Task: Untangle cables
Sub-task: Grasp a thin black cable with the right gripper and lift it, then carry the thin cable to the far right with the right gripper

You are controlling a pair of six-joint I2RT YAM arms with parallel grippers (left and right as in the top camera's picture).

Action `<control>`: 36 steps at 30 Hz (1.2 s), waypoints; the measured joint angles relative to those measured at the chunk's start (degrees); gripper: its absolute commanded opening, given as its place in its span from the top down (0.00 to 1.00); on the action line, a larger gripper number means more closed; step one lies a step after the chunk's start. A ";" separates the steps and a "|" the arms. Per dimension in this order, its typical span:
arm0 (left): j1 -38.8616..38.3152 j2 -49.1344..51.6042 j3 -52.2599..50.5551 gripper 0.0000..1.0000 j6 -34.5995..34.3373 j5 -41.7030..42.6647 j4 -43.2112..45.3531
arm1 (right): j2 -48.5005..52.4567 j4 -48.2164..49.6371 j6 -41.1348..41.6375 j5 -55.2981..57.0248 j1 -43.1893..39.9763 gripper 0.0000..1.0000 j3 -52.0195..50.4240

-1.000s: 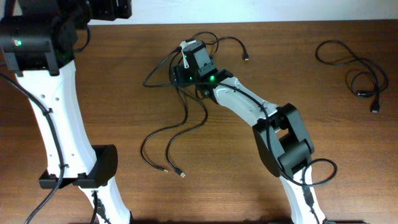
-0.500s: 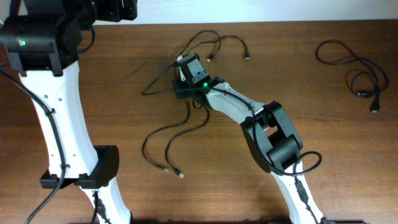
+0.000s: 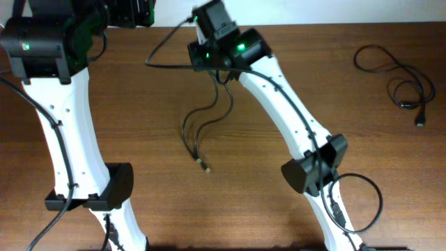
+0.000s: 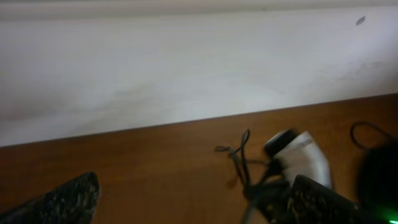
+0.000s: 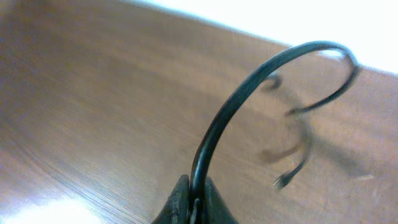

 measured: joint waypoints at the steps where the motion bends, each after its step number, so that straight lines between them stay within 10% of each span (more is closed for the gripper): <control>1: 0.00 -0.04 -0.94 0.01 0.00 0.00 0.42 | 0.31 -8.81 -0.42 0.92 0.00 0.96 6.21; 3: 0.00 -0.04 -3.10 0.01 0.13 -0.02 0.76 | -0.11 -18.86 -0.92 4.44 -0.35 0.84 15.98; 4: -0.11 -0.04 -3.63 0.01 0.15 0.00 0.81 | -0.76 -22.05 -1.03 5.73 -0.90 0.01 18.45; 30: -2.40 -0.04 -3.91 0.01 1.25 0.44 -1.14 | 22.16 -33.11 10.78 9.66 -24.87 0.01 17.92; 36: -2.40 -0.04 -3.91 0.01 1.25 0.44 -1.22 | 22.03 -33.16 21.49 9.60 -27.63 0.01 4.92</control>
